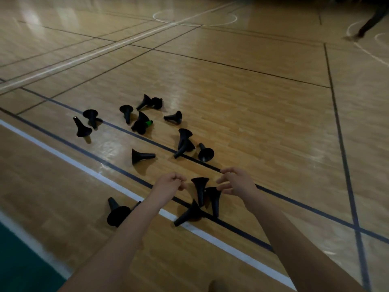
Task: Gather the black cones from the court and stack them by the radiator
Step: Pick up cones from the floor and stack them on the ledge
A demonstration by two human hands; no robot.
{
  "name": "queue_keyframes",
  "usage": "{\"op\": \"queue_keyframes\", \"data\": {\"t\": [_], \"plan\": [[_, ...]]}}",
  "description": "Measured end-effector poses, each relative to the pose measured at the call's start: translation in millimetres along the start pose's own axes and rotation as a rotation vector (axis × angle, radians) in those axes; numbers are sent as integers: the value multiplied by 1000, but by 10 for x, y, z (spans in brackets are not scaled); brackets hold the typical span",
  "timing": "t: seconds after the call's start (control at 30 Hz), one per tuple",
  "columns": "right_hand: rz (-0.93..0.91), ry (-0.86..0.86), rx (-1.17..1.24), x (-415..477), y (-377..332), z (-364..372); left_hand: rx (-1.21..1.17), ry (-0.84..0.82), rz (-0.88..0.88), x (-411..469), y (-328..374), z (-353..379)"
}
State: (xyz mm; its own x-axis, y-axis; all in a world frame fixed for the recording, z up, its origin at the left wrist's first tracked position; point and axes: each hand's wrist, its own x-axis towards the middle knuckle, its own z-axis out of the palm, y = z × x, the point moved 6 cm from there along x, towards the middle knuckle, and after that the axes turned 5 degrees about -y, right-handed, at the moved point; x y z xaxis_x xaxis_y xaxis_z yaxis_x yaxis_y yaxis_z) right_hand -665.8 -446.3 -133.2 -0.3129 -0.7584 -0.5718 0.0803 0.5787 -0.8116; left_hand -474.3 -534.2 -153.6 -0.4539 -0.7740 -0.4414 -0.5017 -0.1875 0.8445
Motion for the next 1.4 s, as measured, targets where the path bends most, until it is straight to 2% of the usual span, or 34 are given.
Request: {"op": "queue_keyframes", "data": {"t": [0.37, 0.6, 1.0, 1.2, 1.4], "plan": [[59, -102, -90, 803, -177, -440, -88, 89, -99, 657, 70, 243], [80, -121, -77, 1391, -415, -201, -104, 135, -184, 1161, -31, -26], [147, -109, -65, 2326, -808, 310, -16, 47, -196, 2173, -131, -797], [207, -98, -40, 2853, -654, 495, -12, 49, -275, 2595, -554, -988], [251, -81, -99, 3479, -62, 640, -131, 48, -460, 2992, -1421, -819]]}}
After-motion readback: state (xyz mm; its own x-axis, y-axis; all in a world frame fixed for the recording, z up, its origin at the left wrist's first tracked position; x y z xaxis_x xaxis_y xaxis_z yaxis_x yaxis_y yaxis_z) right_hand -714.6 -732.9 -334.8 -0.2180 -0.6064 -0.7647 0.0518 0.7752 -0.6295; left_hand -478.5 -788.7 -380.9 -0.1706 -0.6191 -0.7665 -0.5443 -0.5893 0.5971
